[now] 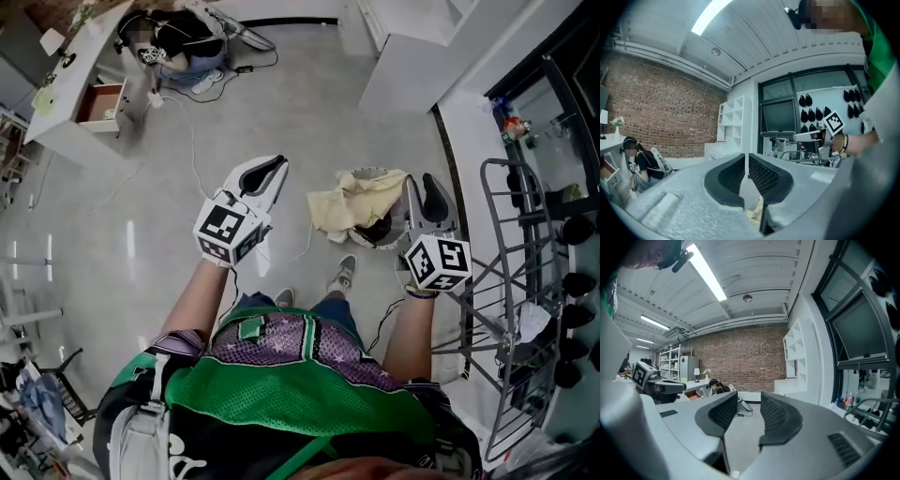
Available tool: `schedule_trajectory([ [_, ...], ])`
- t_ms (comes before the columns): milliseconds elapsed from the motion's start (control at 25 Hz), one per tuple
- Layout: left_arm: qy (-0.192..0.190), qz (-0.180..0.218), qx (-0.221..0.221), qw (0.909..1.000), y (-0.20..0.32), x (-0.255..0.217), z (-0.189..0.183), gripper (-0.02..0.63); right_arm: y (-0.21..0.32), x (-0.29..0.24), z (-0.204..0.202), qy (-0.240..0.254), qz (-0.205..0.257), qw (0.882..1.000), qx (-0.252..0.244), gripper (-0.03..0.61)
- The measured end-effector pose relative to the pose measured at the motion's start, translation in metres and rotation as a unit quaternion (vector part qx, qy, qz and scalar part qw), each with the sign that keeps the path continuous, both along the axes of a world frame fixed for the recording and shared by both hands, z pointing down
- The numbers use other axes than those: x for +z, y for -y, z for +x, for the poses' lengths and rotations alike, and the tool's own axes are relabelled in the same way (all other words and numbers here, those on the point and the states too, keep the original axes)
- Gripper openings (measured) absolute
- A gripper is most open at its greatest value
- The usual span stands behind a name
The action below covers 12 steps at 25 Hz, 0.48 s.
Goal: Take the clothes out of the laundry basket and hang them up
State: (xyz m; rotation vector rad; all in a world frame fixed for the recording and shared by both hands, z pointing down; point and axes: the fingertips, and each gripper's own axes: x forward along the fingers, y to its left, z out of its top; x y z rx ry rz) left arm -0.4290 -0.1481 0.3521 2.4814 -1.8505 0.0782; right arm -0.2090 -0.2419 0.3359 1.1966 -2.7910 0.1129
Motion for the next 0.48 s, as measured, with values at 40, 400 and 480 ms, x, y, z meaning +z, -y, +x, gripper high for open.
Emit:
schedule_trajectory([
  [40,0.002,-0.003,-0.002,1.0,0.006,0.003,0.005,0.021,0.009,0.001,0.004,0.002,0.0,1.0,-0.004,0.14],
  [400,0.013,-0.033,-0.007,0.9993,0.1,0.033,0.052,0.061,0.108,0.014,0.047,-0.002,0.006,1.0,-0.018,0.138],
  [480,0.017,-0.048,-0.001,0.9987,0.119,0.048,0.065,0.063,0.122,0.028,0.059,-0.004,-0.005,1.0,-0.018,0.14],
])
